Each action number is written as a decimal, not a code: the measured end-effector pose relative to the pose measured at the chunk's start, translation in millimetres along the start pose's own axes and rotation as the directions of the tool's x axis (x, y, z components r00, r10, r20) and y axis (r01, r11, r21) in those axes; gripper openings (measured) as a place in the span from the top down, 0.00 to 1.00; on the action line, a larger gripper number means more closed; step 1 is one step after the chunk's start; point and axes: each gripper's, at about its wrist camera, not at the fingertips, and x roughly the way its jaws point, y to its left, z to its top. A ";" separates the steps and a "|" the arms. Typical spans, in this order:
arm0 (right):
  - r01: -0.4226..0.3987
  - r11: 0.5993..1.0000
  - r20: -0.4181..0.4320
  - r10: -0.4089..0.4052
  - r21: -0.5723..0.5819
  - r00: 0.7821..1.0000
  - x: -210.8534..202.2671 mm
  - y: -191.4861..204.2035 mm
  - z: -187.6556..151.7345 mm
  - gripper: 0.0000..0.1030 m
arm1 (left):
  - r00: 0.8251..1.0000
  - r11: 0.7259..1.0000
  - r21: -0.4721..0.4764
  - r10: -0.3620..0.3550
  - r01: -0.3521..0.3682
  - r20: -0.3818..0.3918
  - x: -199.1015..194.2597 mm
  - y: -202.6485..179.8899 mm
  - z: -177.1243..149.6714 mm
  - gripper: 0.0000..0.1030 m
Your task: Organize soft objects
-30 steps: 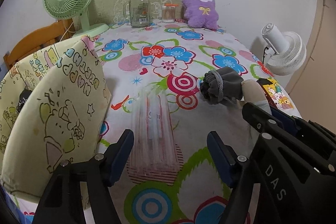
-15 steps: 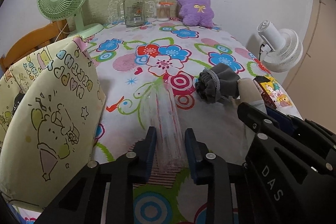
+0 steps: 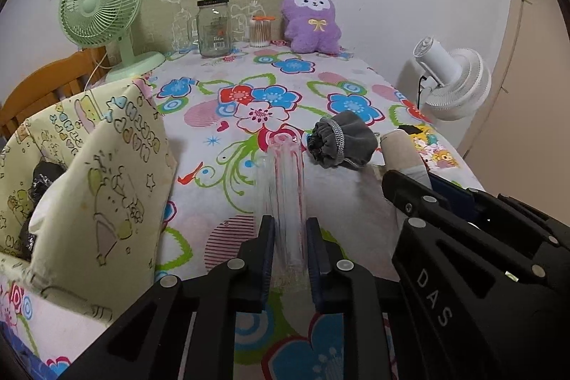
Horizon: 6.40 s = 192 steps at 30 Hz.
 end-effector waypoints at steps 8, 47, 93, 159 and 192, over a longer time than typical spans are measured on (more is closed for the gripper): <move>-0.003 1.000 0.034 0.003 0.001 0.999 -22.1 2.2 -2.0 0.79 | 1.000 1.000 0.001 -0.002 0.002 0.030 -20.5 -1.6 -2.2 0.85; -0.028 0.999 0.216 0.037 -0.043 0.976 -108.9 47.3 33.9 0.79 | 0.976 0.998 0.045 0.037 -0.048 0.217 -106.5 24.8 31.9 0.85; -0.121 0.982 0.179 0.146 -0.143 0.973 -67.6 149.2 56.3 0.79 | 0.970 0.992 -0.050 0.123 -0.115 0.210 -99.0 123.7 40.6 0.85; -0.124 0.953 0.059 0.145 -0.277 0.988 -27.2 210.0 44.3 0.22 | 0.976 0.974 -0.103 0.209 -0.202 0.067 -69.6 180.8 20.8 0.21; -0.145 0.963 0.173 0.187 -0.227 0.967 -90.2 149.8 44.7 0.07 | 0.965 0.981 -0.061 0.192 -0.183 0.180 -117.7 115.3 23.7 0.00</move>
